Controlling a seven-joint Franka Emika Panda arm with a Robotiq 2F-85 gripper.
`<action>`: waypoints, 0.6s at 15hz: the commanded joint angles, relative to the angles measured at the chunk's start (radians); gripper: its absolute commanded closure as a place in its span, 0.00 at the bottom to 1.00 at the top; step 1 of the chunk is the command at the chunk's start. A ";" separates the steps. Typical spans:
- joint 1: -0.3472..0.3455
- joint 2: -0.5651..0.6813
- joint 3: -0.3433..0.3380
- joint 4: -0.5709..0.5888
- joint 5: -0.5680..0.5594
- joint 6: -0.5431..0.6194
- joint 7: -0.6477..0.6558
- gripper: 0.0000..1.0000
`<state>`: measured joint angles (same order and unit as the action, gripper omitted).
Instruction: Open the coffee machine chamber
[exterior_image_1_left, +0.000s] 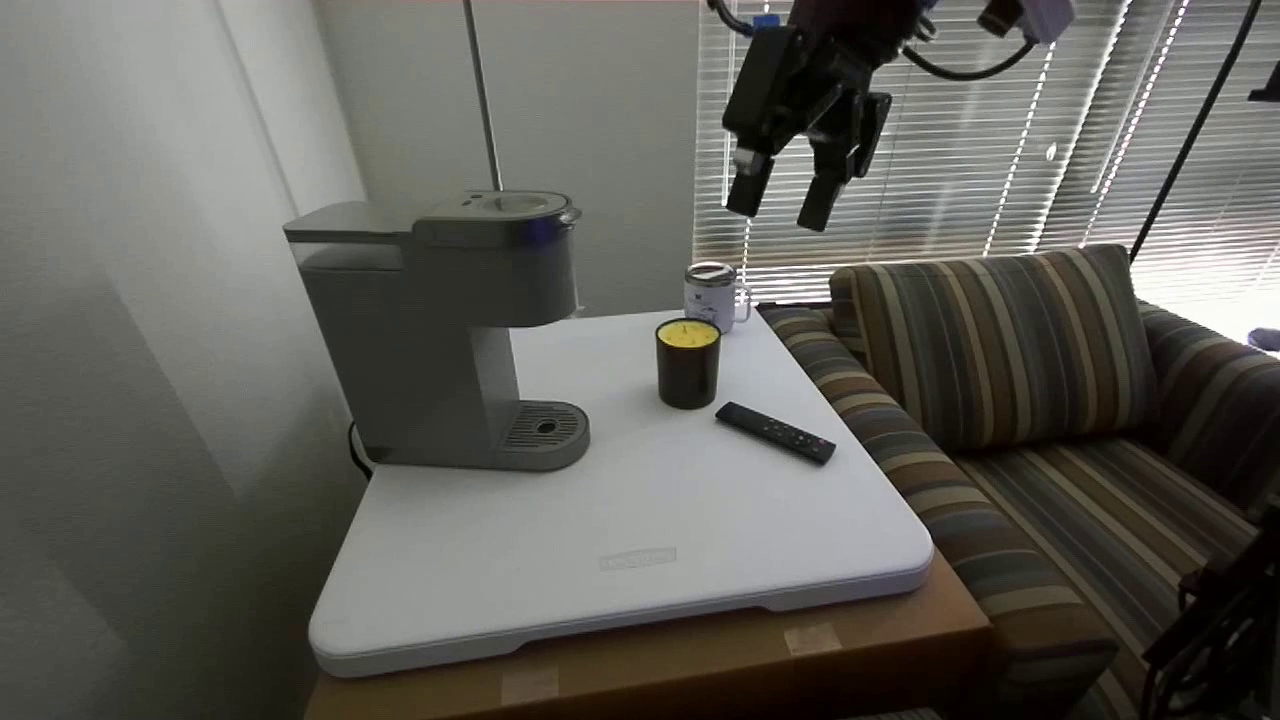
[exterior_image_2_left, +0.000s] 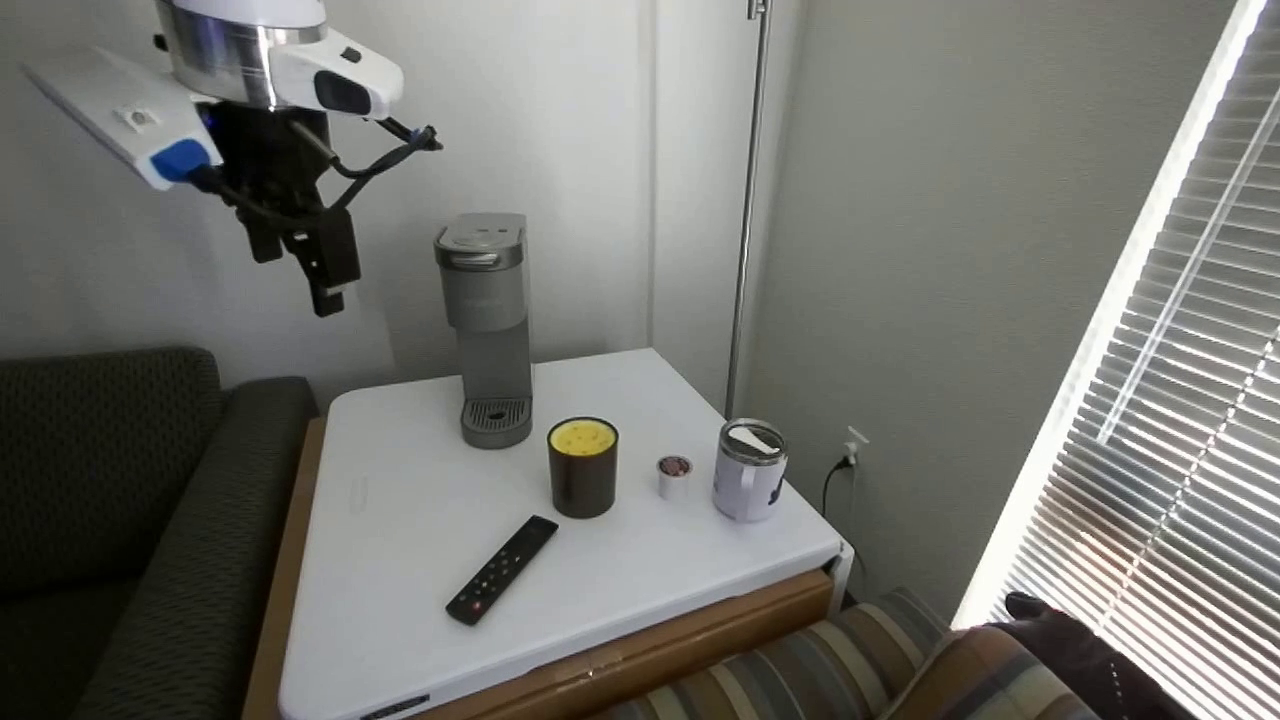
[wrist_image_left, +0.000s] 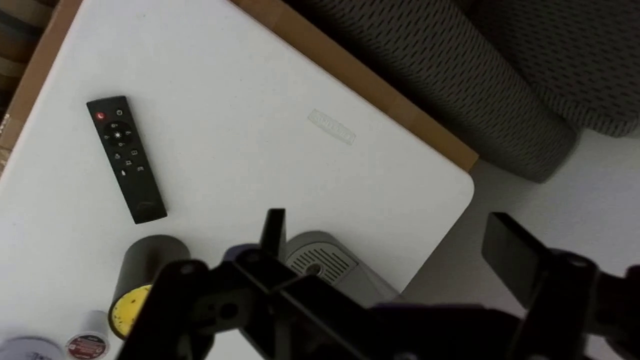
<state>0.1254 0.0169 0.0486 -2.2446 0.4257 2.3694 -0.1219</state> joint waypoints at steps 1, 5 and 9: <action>-0.021 0.096 0.013 0.010 0.093 0.121 0.084 0.00; -0.058 0.175 0.014 0.030 0.244 0.188 0.127 0.00; -0.083 0.230 0.028 0.081 0.408 0.304 0.116 0.00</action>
<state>0.0728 0.2008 0.0487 -2.2188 0.7356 2.6006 -0.0018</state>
